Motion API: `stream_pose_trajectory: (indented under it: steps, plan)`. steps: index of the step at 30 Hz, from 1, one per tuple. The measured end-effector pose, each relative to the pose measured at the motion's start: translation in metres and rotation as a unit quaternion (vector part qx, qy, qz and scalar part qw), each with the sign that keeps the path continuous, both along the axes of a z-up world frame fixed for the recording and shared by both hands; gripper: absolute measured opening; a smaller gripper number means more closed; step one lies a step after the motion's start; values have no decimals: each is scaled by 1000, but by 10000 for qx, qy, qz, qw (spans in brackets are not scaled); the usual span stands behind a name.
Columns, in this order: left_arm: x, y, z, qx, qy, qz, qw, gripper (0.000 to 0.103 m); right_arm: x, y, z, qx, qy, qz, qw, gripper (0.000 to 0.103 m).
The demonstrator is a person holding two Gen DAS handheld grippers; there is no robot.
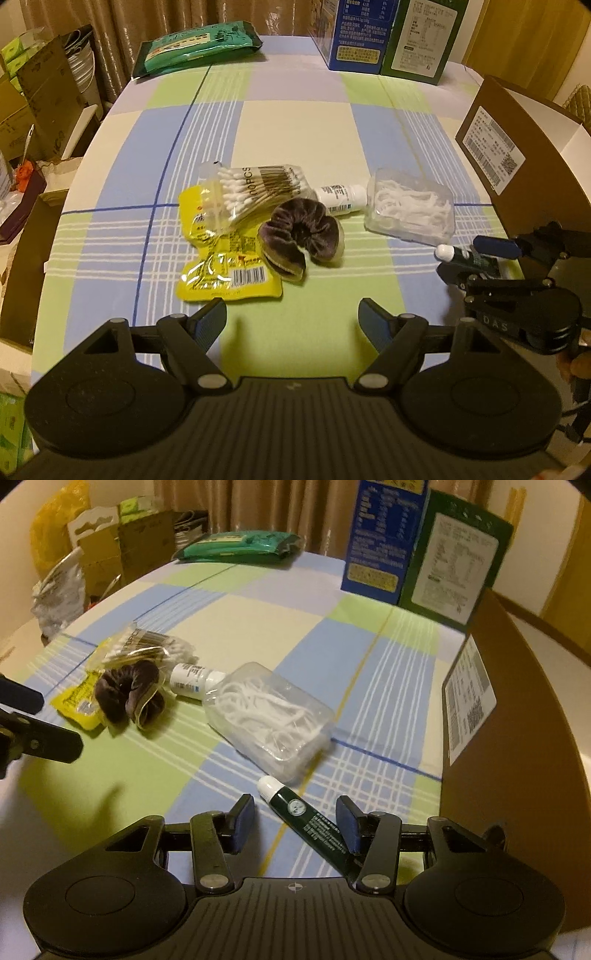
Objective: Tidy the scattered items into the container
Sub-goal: 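Grasp the dark green tube with the right gripper while left approaches the brown scrunchie, then grasp the brown scrunchie with the left gripper while right lifts the green tube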
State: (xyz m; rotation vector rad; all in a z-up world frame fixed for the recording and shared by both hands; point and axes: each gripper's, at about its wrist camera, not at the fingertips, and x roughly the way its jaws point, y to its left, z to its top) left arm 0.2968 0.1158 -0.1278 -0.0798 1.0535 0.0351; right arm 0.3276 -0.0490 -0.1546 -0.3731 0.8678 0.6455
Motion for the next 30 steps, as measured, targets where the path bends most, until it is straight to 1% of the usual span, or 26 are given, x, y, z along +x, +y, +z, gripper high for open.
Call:
stream_pose_trajectory:
  steps: [2, 3, 4, 7, 8, 14, 20, 23, 30]
  plan:
    - [4, 0, -1, -7, -19, -24, 10000, 75, 2, -1, 1, 19, 112, -57, 9999, 46]
    - [5, 1, -1, -10, -20, -37, 10000, 75, 2, -2, 2, 35, 180, -89, 9998, 42]
    - [7, 1, -2, -12, -14, -51, 10000, 75, 2, -2, 3, 83, 278, -111, 9995, 31]
    - [12, 1, -4, -7, -2, -85, 10000, 75, -2, 1, 6, -13, 347, -178, 9992, 16]
    - [13, 1, -4, -11, -1, -103, 9999, 75, -4, 0, 6, -1, 402, -251, 9989, 14]
    - [20, 0, -8, -7, -14, -197, 9998, 75, -4, -11, 10, 77, 598, -689, 9958, 14]
    - [31, -2, -13, 29, -85, -279, 9996, 73, -4, -18, 9, 39, 522, -839, 9951, 14]
    - [38, -5, -14, 140, -164, -351, 9992, 71, -4, -20, 9, 47, 486, -888, 9948, 14]
    - [54, -13, -26, 516, -253, -625, 9964, 62, -3, -21, 8, 55, 438, -900, 9950, 14]
